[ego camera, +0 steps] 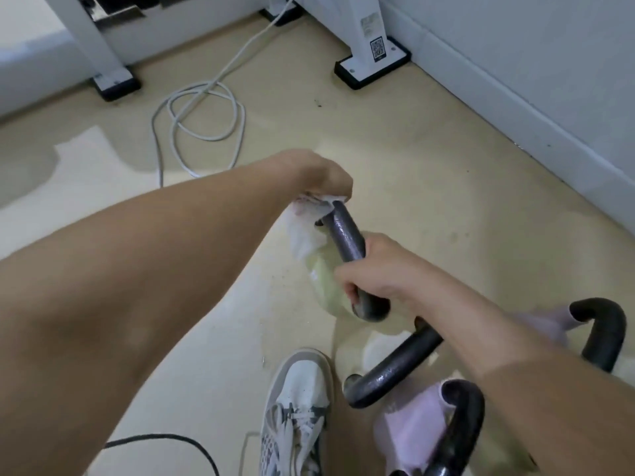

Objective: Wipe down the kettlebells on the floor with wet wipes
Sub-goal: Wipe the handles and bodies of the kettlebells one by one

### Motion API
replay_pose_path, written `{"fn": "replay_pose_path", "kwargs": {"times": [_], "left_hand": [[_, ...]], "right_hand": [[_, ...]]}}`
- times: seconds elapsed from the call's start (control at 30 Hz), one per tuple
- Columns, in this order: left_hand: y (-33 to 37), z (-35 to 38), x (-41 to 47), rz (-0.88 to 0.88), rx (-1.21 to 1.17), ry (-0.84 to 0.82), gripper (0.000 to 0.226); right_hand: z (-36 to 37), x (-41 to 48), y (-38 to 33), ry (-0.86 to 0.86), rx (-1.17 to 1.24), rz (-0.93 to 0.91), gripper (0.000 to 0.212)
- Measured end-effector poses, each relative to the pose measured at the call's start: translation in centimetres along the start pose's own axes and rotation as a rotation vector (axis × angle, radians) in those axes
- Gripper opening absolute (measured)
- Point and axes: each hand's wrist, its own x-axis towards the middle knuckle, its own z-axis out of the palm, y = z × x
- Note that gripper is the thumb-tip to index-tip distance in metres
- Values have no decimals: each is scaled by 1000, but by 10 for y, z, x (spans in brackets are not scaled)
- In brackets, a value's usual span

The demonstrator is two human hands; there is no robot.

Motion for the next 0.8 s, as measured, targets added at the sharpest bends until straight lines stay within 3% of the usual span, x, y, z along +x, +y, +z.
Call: {"fn": "replay_pose_path", "kwargs": {"times": [0.17,0.37,0.47,0.6,0.7,0.8], "left_hand": [[-53,22,-10,27,-120,-56,27],[-95,63,-13,146,-50,109,27],[-90,91,-19,80,-532,232,34],[-85,124,-30,-22,-1351,280,32],[-96,141,-42,-56,-1944,359,24],[-111,159,-57,-57,-1957,435,18]], "right_hand": [[-24,10,-22,-151,-386,-28,31],[-18,22,-35,97,-876,-245,32],[-16,26,-30,219,-962,-388,30],[-6,25,-14,427,-735,-394,55],[12,12,-4,593,-300,-276,80],[40,-15,6,734,249,-200,65]]}}
